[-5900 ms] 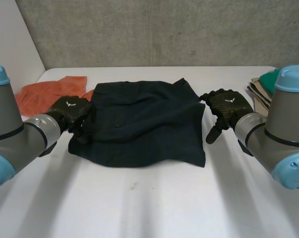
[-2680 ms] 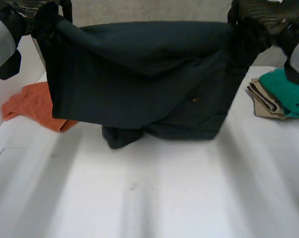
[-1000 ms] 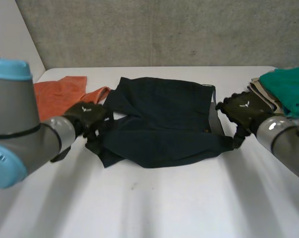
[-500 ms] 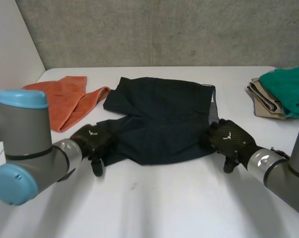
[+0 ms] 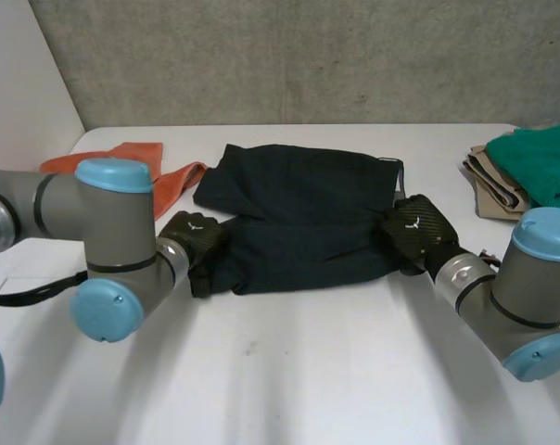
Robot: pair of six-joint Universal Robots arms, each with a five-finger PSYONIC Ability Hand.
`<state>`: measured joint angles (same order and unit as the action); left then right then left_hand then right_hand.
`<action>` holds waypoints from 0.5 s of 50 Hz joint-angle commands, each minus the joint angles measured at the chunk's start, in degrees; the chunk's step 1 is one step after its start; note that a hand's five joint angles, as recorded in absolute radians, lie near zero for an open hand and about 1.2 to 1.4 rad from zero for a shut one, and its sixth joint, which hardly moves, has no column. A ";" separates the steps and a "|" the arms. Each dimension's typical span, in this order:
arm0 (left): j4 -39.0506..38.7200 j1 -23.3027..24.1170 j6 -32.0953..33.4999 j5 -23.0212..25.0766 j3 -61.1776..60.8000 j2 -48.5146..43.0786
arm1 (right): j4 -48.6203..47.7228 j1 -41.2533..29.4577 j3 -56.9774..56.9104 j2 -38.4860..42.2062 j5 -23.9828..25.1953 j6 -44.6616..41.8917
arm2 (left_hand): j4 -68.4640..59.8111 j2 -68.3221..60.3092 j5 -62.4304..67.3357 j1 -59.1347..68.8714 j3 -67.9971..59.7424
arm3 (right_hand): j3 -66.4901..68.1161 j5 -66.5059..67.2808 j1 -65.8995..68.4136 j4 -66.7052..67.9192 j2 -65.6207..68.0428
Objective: Fold the laundry.
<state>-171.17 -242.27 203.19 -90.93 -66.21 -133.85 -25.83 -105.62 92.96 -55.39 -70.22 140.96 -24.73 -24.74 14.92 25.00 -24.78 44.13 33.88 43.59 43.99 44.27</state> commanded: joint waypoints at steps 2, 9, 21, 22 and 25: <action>-1.18 1.37 3.17 -2.23 1.62 -1.59 | 0.61 -0.20 -0.94 -0.59 -1.15 0.72 | -19.76 -19.75 19.57 19.48 -19.70 | 35.87 36.12 36.41 36.01 35.73; -1.00 0.84 3.35 -2.15 0.03 4.46 | 5.26 0.33 -0.49 -5.60 -0.89 3.80 | -55.27 -55.26 55.08 55.00 -55.22 | 35.87 36.12 36.41 36.01 35.73; 5.23 -2.85 0.63 3.47 -3.57 32.05 | 20.64 4.20 -8.83 -22.91 -1.24 9.68 | -55.27 -55.26 55.08 55.00 -55.22 | 35.87 36.12 36.41 36.01 35.73; 6.98 -3.29 -0.25 5.22 -3.22 35.20 | 23.35 4.63 -11.02 -25.18 -1.24 10.91 | -55.27 -55.26 55.08 55.00 -55.22 | 35.87 36.12 36.41 36.01 35.73; 9.54 -3.91 -1.66 7.86 -2.26 39.09 | 28.19 5.43 -14.28 -27.84 -0.89 12.76 | -55.27 -55.26 55.08 55.00 -55.22 | 35.87 36.12 36.41 36.01 35.73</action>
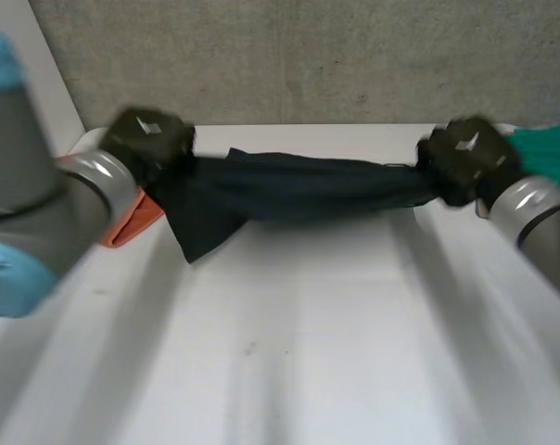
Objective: Fold the laundry.
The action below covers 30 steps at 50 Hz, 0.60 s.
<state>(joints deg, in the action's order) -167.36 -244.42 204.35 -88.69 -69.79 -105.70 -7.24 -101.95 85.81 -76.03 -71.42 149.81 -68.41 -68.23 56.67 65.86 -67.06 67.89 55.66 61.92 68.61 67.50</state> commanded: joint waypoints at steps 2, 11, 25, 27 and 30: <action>7.75 -2.46 -4.04 8.00 2.46 13.50 | 13.47 2.46 -9.86 -9.13 0.67 5.41 | -11.59 -11.77 13.33 14.14 -12.94 | 12.11 14.34 18.08 11.39 12.50; 8.81 -3.69 -4.66 8.62 5.71 5.61 | 21.31 2.11 -14.61 -3.87 1.02 4.44 | -11.59 -11.77 13.33 14.14 -12.94 | 12.11 14.34 18.08 11.39 12.50; -3.30 -4.31 -3.77 7.12 38.30 -17.52 | 3.84 -5.71 -32.88 16.70 -10.22 5.05 | -11.59 -11.77 13.33 14.14 -12.94 | 12.11 14.34 18.08 11.39 12.50; -6.99 -4.22 -5.88 6.95 42.08 -17.26 | -1.69 -5.72 -35.61 16.71 -12.07 6.45 | -11.59 -11.77 13.33 14.14 -12.94 | 12.11 14.34 18.08 11.39 12.50; -13.76 -3.78 -11.77 6.60 45.61 -15.33 | -13.99 -5.98 -37.55 15.74 -14.53 11.46 | -11.59 -11.77 13.33 14.14 -12.94 | 12.11 14.34 18.08 11.39 12.50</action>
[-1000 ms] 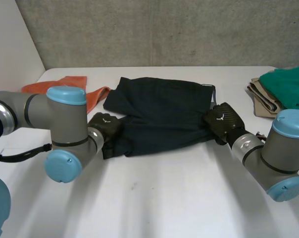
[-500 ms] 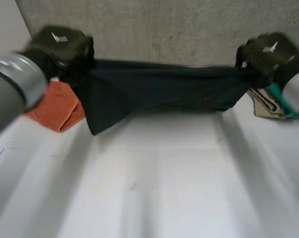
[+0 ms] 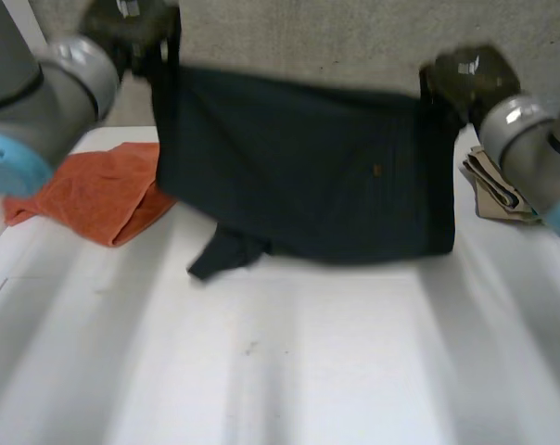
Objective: Fold the laundry.
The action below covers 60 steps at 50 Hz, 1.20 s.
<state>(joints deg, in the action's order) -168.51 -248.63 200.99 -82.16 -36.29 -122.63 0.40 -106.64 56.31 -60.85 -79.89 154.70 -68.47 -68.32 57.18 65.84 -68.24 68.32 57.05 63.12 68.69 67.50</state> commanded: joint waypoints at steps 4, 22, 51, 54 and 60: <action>-17.02 0.87 -13.69 -0.37 10.55 4.50 | -34.05 -2.08 -7.36 -2.43 -6.68 13.69 | -11.53 -11.68 12.82 14.16 -11.76 | 11.68 12.95 16.88 11.31 12.50; -20.36 0.60 -11.76 1.56 -23.28 8.02 | -28.27 -1.73 14.24 -4.10 -5.10 11.33 | -11.53 -11.68 12.82 14.16 -11.76 | 11.68 12.95 16.88 11.31 12.50; 26.73 6.05 13.45 7.80 -56.26 18.39 | 28.15 12.24 43.53 -18.60 9.21 -34.54 | -11.53 -11.68 12.82 14.16 -11.76 | 11.68 12.95 16.88 11.31 12.50; 27.01 7.11 14.60 8.25 -56.08 19.27 | 27.64 13.03 44.15 -19.57 12.47 -37.63 | -11.53 -11.68 12.82 14.16 -11.76 | 11.68 12.95 16.88 11.31 12.50; 23.06 8.43 12.41 5.52 -50.99 18.39 | 25.01 13.04 42.30 -17.55 13.35 -32.98 | -11.53 -11.68 12.82 14.16 -11.76 | 11.68 12.95 16.88 11.31 12.50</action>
<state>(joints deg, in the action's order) -141.33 -241.29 215.20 -74.50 -91.46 -103.46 28.74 -93.41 100.10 -80.18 -67.45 118.03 -68.65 -68.89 57.18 65.84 -68.41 68.33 58.39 64.79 68.74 67.91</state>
